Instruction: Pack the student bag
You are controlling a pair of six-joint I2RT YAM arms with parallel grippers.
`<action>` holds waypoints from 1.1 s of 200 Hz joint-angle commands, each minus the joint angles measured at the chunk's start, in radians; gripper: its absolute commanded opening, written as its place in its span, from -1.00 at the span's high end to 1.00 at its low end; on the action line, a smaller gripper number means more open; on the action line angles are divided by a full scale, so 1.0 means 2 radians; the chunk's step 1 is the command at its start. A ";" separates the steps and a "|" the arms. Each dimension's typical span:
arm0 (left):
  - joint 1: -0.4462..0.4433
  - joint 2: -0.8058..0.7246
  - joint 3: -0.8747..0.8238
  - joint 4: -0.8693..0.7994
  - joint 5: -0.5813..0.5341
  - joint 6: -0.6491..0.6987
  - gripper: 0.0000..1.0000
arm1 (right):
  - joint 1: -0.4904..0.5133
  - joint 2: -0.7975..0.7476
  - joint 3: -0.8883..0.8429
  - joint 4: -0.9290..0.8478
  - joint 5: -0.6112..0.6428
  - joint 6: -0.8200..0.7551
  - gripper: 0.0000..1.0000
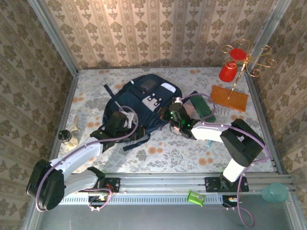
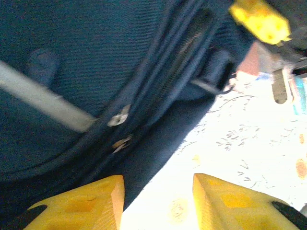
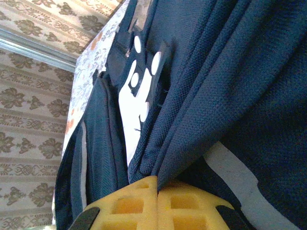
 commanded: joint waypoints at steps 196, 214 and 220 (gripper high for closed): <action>0.016 0.206 0.142 -0.055 -0.172 0.136 0.31 | 0.015 -0.014 -0.027 0.068 -0.014 -0.006 1.00; 0.015 0.221 0.154 -0.084 -0.192 0.148 0.33 | 0.014 -0.014 -0.030 0.070 -0.013 -0.006 1.00; 0.014 0.227 0.157 -0.092 -0.199 0.150 0.34 | 0.014 -0.015 -0.031 0.070 -0.013 -0.006 1.00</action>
